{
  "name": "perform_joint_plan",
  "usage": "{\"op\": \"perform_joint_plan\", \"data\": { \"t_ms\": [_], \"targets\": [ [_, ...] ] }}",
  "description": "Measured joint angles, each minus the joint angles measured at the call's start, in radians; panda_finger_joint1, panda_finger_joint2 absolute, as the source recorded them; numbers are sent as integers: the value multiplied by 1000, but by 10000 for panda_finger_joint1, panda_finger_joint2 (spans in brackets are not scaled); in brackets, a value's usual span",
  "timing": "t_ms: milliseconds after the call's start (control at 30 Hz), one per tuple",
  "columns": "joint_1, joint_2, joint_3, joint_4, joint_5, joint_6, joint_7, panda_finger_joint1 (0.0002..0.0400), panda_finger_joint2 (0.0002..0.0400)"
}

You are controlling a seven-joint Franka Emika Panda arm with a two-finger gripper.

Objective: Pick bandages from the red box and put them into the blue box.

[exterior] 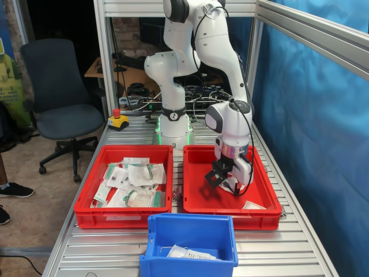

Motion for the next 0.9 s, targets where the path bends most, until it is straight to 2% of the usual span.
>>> {"op": "perform_joint_plan", "data": {
  "t_ms": [133, 167, 267, 300, 400, 433, 567, 600, 700, 733, 867, 900],
  "targets": [
    [1, -1, 0, -1, 0, 0, 0, 390, 390],
    [1, -1, 0, -2, 0, 0, 0, 342, 342],
    [1, -2, 0, -4, 0, 0, 0, 342, 342],
    [1, -3, 0, -5, 0, 0, 0, 293, 293],
    [1, -4, 0, -8, 0, 0, 0, 293, 293],
    [1, -4, 0, -8, 0, 0, 0, 243, 243],
    [1, -6, 0, -10, 0, 0, 0, 243, 243],
    [1, -6, 0, -11, 0, 0, 0, 193, 193],
    [1, -7, 0, -13, 0, 0, 0, 193, 193],
    [1, -7, 0, -13, 0, 0, 0, 143, 143],
    [1, -8, 0, -16, 0, 0, 0, 143, 143],
    [1, -9, 0, -16, 0, 0, 0, 93, 93]
  ]
}}
